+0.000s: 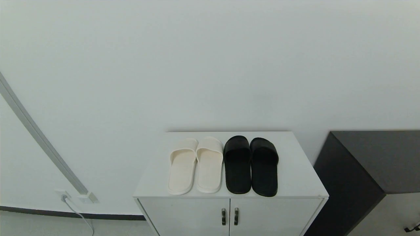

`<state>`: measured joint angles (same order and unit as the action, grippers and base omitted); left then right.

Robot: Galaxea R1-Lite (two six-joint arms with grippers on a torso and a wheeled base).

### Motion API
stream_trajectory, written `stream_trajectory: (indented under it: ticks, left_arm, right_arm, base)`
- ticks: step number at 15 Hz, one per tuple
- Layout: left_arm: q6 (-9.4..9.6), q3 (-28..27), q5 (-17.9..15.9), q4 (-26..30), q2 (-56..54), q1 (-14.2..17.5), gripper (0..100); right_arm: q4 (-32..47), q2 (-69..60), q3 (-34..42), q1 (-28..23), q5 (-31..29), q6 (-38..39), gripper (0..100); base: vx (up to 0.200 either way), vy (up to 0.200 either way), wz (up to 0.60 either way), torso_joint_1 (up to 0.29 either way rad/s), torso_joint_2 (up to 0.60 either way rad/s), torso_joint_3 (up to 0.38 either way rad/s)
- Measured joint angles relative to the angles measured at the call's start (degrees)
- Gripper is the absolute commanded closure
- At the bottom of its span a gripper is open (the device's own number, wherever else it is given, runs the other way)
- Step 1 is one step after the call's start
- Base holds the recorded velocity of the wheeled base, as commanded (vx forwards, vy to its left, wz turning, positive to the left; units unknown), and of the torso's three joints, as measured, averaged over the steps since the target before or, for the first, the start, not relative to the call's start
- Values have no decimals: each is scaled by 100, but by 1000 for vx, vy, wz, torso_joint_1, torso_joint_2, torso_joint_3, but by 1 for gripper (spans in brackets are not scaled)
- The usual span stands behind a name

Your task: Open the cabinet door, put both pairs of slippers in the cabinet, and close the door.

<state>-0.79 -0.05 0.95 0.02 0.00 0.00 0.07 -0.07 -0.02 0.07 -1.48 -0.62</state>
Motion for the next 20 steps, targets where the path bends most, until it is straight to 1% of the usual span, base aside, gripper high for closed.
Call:
stream_trajectory:
  ticks: [3, 9, 10, 11, 12, 14, 16, 17, 18, 20]
  left_arm:
    - [13, 5, -13, -2, 0, 0, 100]
    - [28, 5, -27, -2, 0, 0, 100]
    - [55, 5, -29, -2, 0, 0, 100]
    - [61, 5, -35, -2, 0, 0, 100]
    - [63, 5, -35, -2, 0, 0, 100]
    - [61, 5, -35, -2, 0, 0, 100]
    - [69, 5, -35, -2, 0, 0, 100]
    - [79, 5, -38, -2, 0, 0, 100]
    - [95, 5, -44, -2, 0, 0, 100]
    - [133, 5, -55, 2, 0, 0, 100]
  right_arm:
    - [0, 0, 0, -2, -46, 9, 0]
    - [-5, 0, -2, 0, 207, 102, 0]
    - [20, 12, -123, 0, 207, 206, 0]
    - [55, 60, -433, 2, 213, 418, 0]
    - [246, 196, -895, 2, 293, 590, 0]
    - [706, 674, -1659, -5, 750, 412, 0]
    - [898, 1498, -1827, 4, 1251, 196, 0]
    - [783, 1942, -1830, 34, 1401, 151, 0]
    - [507, 2477, -1825, 105, 1529, 144, 0]
    - [-223, 3469, -1810, 456, 1548, 363, 0]
  base:
    - [0, 0, 0, 0, 0, 0]
    - [0, 0, 0, 0, 0, 0]
    - [0, 0, 0, 0, 0, 0]
    - [0, 0, 0, 0, 0, 0]
    - [0, 0, 0, 0, 0, 0]
    - [0, 0, 0, 0, 0, 0]
    - [0, 0, 0, 0, 0, 0]
    - [0, 0, 0, 0, 0, 0]
    - [0, 0, 0, 0, 0, 0]
    - [0, 0, 0, 0, 0, 0]
